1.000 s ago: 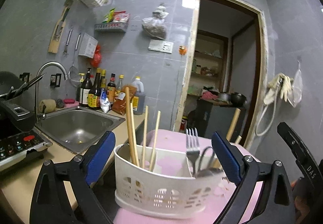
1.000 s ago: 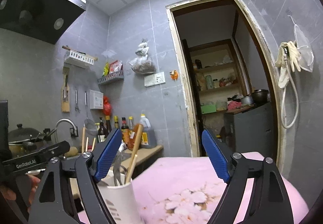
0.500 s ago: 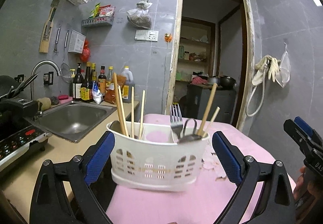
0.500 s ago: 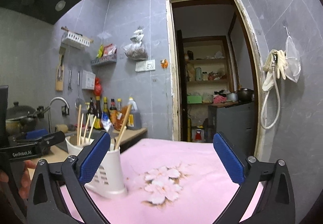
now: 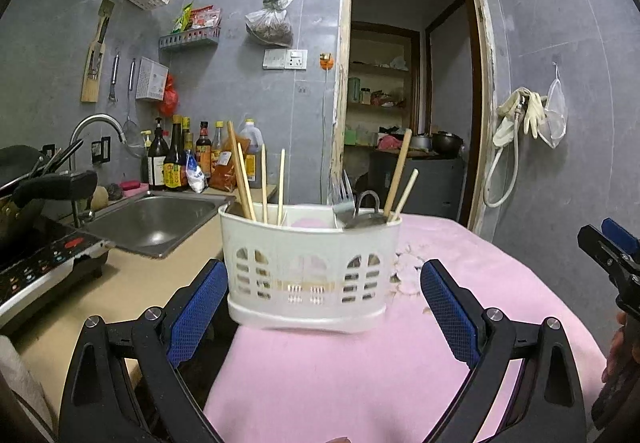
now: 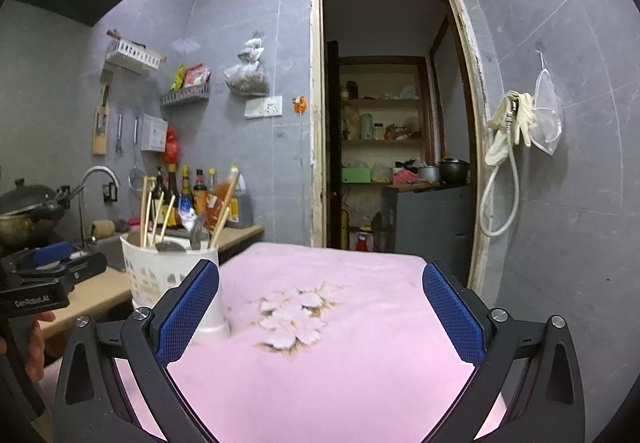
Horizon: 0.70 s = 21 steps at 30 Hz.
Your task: Organize utensils
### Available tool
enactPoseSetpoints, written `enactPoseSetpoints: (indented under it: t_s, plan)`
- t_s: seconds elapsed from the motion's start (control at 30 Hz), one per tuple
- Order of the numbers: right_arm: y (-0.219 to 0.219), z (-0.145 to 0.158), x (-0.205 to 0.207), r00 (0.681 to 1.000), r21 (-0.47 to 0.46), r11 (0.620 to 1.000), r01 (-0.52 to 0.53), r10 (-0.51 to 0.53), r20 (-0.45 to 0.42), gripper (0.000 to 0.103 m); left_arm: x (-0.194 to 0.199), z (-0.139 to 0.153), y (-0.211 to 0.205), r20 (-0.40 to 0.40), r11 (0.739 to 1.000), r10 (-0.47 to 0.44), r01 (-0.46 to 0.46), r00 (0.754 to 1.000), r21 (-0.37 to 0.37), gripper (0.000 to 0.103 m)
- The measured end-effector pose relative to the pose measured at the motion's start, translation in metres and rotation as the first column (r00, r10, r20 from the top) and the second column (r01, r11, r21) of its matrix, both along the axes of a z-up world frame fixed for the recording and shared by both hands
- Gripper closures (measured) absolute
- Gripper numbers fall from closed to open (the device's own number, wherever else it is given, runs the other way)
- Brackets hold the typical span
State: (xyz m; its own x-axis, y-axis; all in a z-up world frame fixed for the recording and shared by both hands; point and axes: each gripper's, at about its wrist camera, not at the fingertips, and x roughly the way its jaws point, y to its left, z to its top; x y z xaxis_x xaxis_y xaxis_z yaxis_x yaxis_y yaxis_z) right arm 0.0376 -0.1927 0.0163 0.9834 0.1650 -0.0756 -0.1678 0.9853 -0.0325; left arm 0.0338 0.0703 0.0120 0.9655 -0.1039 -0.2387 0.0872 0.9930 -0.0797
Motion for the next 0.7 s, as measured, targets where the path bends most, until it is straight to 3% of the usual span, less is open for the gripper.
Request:
enactPoseSetpoints:
  t_s: [0.7]
  plan:
    - [-0.006,-0.029,-0.032,0.993,-0.030,0.995,0.095,-0.097,-0.071,0.000,-0.028,-0.033,-0.005,-0.033,1.000,-0.015,0.015,0.999,0.009,0.008]
